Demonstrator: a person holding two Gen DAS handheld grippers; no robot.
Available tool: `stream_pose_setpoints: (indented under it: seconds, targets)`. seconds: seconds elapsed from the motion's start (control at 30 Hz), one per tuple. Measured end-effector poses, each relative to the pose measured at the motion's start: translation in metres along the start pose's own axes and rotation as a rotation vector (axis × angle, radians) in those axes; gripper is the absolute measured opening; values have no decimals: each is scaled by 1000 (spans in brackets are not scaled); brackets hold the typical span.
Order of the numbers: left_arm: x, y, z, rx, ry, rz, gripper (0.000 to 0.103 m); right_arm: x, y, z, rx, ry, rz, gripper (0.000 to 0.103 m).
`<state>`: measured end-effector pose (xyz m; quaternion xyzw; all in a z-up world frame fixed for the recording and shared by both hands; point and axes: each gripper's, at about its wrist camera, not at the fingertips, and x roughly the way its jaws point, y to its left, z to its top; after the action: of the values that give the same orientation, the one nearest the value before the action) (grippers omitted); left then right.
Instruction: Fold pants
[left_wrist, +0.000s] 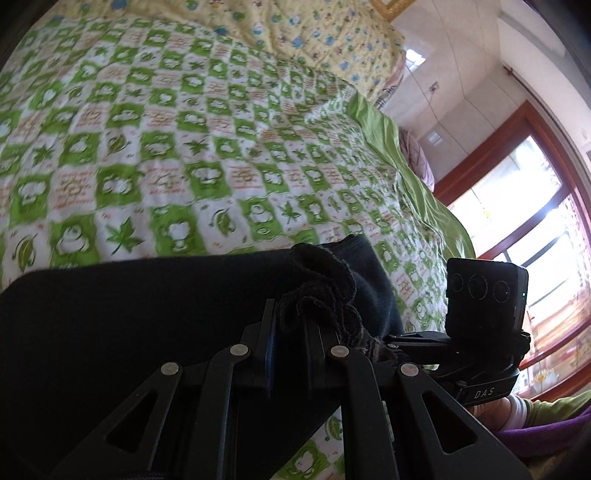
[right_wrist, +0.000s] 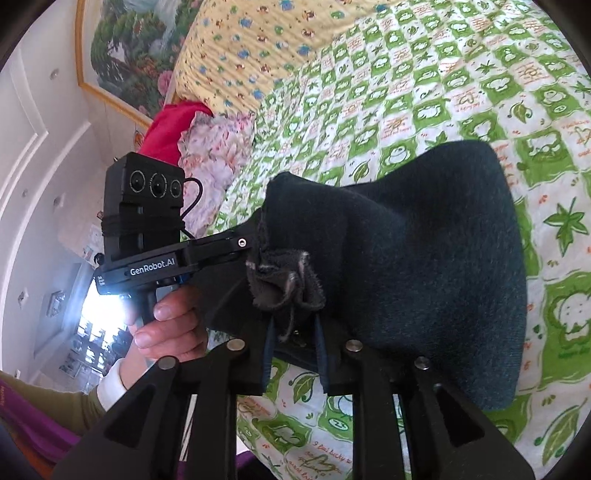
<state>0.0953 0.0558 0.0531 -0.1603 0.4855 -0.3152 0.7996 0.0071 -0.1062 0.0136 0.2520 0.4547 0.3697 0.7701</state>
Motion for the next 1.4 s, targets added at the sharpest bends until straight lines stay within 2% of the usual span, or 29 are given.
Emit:
stream_pose_setpoints:
  seconds: [0.2,0.37,0.6,0.7,0.8,0.97,1.1,1.4]
  targets:
    - [-21,17,-12,-67,-51,10,10,6,8,2,-24,19,10,42]
    - [-40,20,-23,-114,-98,59,15,8,23,1,-61,32,18,42]
    - [-68,23,-46,-165,-155,131,28,8,38,4,-98,30,33,42]
    - [-81,25,-58,-192,-179,150,29,10,45,6,-112,33,36,42]
    - [-94,30,-68,-227,-200,172,35,14,49,9,-124,36,39,42]
    - [-116,41,-85,-316,-252,186,36,22,58,12,-142,42,53,42]
    - [-132,46,-98,-377,-292,215,45,30,67,11,-174,62,56,43]
    - [-168,58,-135,-501,-356,257,46,54,90,9,-246,122,81,44]
